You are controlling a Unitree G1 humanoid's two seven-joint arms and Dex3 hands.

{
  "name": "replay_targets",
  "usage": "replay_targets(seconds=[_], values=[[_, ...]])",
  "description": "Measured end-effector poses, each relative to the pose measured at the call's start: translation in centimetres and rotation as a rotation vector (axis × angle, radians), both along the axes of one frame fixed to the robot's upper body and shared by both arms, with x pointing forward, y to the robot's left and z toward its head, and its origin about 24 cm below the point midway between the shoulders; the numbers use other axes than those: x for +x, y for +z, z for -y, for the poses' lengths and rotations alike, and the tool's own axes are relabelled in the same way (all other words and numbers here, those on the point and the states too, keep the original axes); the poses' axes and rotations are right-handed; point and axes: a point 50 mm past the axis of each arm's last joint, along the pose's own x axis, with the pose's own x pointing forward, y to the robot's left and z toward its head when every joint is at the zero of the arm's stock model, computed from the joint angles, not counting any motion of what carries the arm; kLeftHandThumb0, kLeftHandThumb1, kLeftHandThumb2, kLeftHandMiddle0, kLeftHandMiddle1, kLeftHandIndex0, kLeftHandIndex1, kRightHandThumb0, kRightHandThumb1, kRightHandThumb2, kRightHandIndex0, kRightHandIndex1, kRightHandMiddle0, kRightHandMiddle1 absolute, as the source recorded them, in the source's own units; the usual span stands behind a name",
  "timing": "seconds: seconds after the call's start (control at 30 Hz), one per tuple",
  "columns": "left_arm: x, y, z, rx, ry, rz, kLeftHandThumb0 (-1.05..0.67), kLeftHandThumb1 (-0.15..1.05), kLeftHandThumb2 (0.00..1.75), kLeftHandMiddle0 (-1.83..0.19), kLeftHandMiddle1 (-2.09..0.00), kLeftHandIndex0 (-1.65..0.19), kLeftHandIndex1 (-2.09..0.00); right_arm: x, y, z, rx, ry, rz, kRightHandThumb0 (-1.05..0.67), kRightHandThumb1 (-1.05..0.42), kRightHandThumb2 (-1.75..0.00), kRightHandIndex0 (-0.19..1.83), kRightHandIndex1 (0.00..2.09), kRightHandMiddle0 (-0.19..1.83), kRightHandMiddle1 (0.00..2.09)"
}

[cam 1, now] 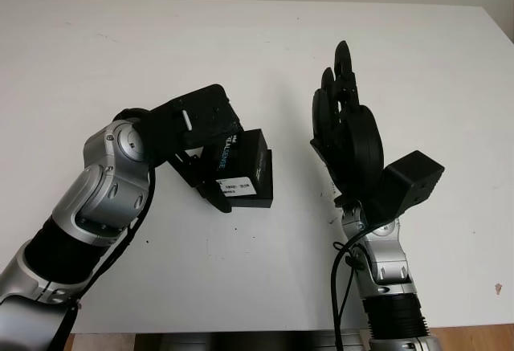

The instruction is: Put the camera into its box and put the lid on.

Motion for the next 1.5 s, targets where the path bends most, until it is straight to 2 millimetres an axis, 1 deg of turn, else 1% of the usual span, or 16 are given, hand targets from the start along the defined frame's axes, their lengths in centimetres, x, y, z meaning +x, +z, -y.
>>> replay_targets(seconds=[0.1, 0.2, 0.3, 0.4, 0.5, 0.53, 0.63, 0.7, 0.73, 0.77, 0.8, 0.87, 0.97, 1.1, 1.17, 1.5], values=[[0.0, -0.1, 0.1, -0.003, 0.005, -0.009, -0.29, 1.05, 0.14, -0.20, -1.92, -0.08, -1.69, 0.0, -0.1, 0.0, 0.004, 0.003, -0.004, -0.74, -1.05, -0.51, -0.19, 0.00, -0.19, 0.00], [0.0, 0.0, 0.4, 0.014, 0.010, -0.022, -0.34, 1.05, 0.13, 0.01, -1.85, 0.07, -1.57, 0.0, -0.1, 0.0, 0.005, 0.000, -0.005, -0.74, -1.05, -0.51, -0.19, 0.00, -0.19, 0.00], [-0.1, -0.1, 0.7, 0.037, 0.007, -0.039, -0.35, 1.05, 0.14, 0.14, -1.80, 0.17, -1.33, 0.1, -0.2, 0.0, 0.003, -0.004, -0.009, -0.75, -1.05, -0.50, -0.19, 0.00, -0.19, 0.00], [-0.4, -0.1, 1.0, 0.046, 0.001, -0.058, -0.37, 1.05, 0.14, 0.19, -1.69, 0.19, -0.99, 0.1, -0.3, 0.0, 0.004, -0.005, -0.015, -0.75, -1.05, -0.49, -0.19, 0.00, -0.19, 0.00], [-0.7, -0.1, 1.3, 0.041, -0.012, -0.070, -0.39, 1.05, 0.14, 0.19, -1.82, 0.19, -0.71, 0.1, -0.4, -0.1, 0.007, -0.003, -0.016, -0.75, -1.05, -0.49, -0.19, 0.00, -0.19, 0.00], [-0.8, 0.0, 1.3, 0.038, -0.017, -0.075, -0.45, 1.05, 0.15, 0.19, -1.77, 0.19, -0.59, 0.1, -0.4, -0.1, 0.007, -0.004, -0.015, -0.74, -1.05, -0.49, -0.19, 0.00, -0.19, 0.00], [-1.2, 0.2, 1.4, 0.031, -0.030, -0.083, -0.49, 1.05, 0.17, 0.19, -1.30, 0.19, -0.30, 0.3, -0.5, -0.1, 0.007, -0.004, -0.020, -0.75, -1.05, -0.49, -0.19, 0.00, -0.19, 0.00], [-1.5, 0.3, 1.4, 0.035, -0.041, -0.087, -0.46, 1.05, 0.17, 0.19, -1.01, 0.18, -0.33, 0.3, -0.6, -0.1, 0.008, -0.004, -0.022, -0.75, -1.05, -0.49, -0.19, 0.00, -0.19, 0.00], [-1.7, 0.4, 1.5, 0.041, -0.050, -0.088, -0.45, 1.05, 0.16, 0.19, -0.86, 0.17, -0.58, 0.3, -0.6, -0.1, 0.009, -0.005, -0.021, -0.75, -1.05, -0.49, -0.19, 0.00, -0.19, 0.00], [-1.9, 0.4, 1.6, 0.047, -0.058, -0.089, -0.44, 1.05, 0.16, 0.19, -0.78, 0.18, -0.94, 0.3, -0.5, -0.1, 0.010, -0.007, -0.021, -0.75, -1.05, -0.49, -0.19, 0.00, -0.19, 0.00], [-2.2, 0.4, 1.8, 0.050, -0.065, -0.096, -0.44, 1.05, 0.15, 0.19, -0.73, 0.19, -1.05, 0.3, -0.5, -0.2, 0.010, -0.007, -0.021, -0.75, -1.05, -0.49, -0.19, 0.00, -0.19, 0.00], [-2.6, 0.4, 2.1, 0.045, -0.069, -0.109, -0.43, 1.05, 0.15, 0.19, -0.79, 0.19, -0.57, 0.3, -0.5, -0.3, 0.009, -0.007, -0.019, -0.76, -1.05, -0.49, -0.19, 0.00, -0.19, 0.00], [-2.9, 0.4, 2.3, 0.045, -0.080, -0.120, -0.44, 1.05, 0.16, 0.19, -0.56, 0.19, -0.31, 0.3, -0.4, -0.3, 0.009, -0.008, -0.018, -0.75, -1.05, -0.49, -0.19, 0.00, -0.19, 0.00], [-3.2, 0.4, 2.3, 0.065, -0.106, -0.118, -0.45, 1.05, 0.16, 0.19, -0.39, 0.16, -0.24, 0.3, -0.4, -0.2, 0.010, -0.011, -0.018, -0.75, -1.05, -0.49, -0.19, 0.00, -0.19, 0.00], [-3.3, 0.5, 2.2, 0.072, -0.114, -0.118, -0.44, 1.05, 0.16, 0.19, -0.42, 0.17, -0.27, 0.3, -0.4, -0.2, 0.005, -0.014, -0.018, -0.75, -1.05, -0.49, -0.19, 0.00, -0.19, 0.00], [-3.7, 0.5, 1.8, 0.175, -0.175, -0.106, -0.43, 1.05, 0.14, 0.19, -0.70, 0.17, -0.13, 0.3, -0.4, -0.2, 0.007, -0.010, -0.014, -0.75, -1.05, -0.48, -0.19, 0.00, -0.19, 0.00]])
